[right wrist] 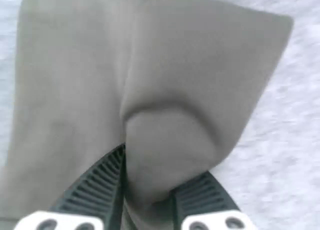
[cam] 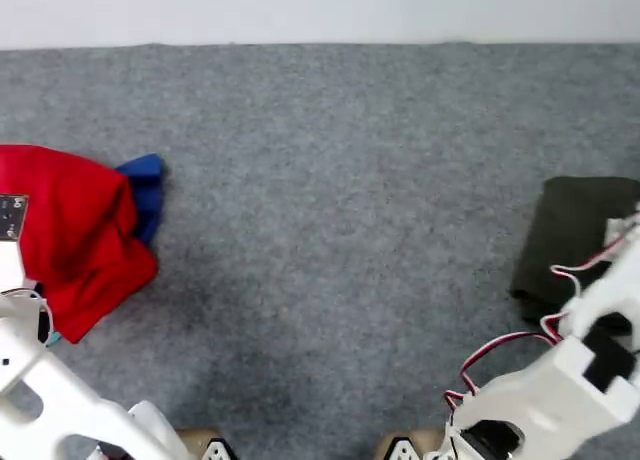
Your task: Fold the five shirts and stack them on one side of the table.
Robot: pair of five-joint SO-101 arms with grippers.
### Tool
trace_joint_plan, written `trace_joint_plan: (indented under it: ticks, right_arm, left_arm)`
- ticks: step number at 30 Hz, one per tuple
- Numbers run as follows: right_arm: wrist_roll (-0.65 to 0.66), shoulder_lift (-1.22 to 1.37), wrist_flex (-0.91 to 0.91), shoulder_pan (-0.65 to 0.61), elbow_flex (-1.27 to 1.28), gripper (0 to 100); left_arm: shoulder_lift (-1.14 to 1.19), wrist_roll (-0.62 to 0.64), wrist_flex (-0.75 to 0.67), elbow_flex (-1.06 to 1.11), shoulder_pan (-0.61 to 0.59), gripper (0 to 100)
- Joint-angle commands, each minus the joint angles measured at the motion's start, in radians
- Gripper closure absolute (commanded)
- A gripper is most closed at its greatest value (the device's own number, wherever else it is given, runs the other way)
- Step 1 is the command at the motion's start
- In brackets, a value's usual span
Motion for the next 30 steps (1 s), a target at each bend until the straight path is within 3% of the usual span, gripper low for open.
trace_joint_plan:
  ticks: [1,7,12,14,19,24,26,30]
  right_arm:
    - [0.091,0.021,-0.07,0.039,-0.02,99.0]
    - [0.129,0.077,-0.14,0.039,-0.02,97.0]
    - [0.124,0.051,-0.139,0.038,-0.02,74.0]
    - [0.109,0.018,-0.136,0.038,-0.02,69.4]
    - [0.077,-0.102,-0.068,0.021,-0.018,77.8]
    - [0.071,-0.213,0.114,-0.041,-0.017,99.8]
    - [0.069,-0.22,0.183,-0.074,-0.005,96.1]
    - [0.069,-0.176,0.209,-0.133,0.049,98.8]
  left_arm:
    - [-0.025,-0.006,0.006,-0.007,0.0,98]
    - [-0.025,-0.006,0.008,-0.005,0.0,98]
    - [-0.025,-0.006,0.008,-0.005,0.0,98]
    - [-0.025,-0.006,0.008,-0.005,0.0,98]
    - [-0.025,-0.006,0.008,-0.005,0.0,98]
    - [-0.025,-0.006,0.009,-0.005,0.0,98]
    - [-0.025,-0.006,0.009,-0.005,-0.002,98]
    - [-0.025,-0.006,0.031,-0.005,-0.002,98]
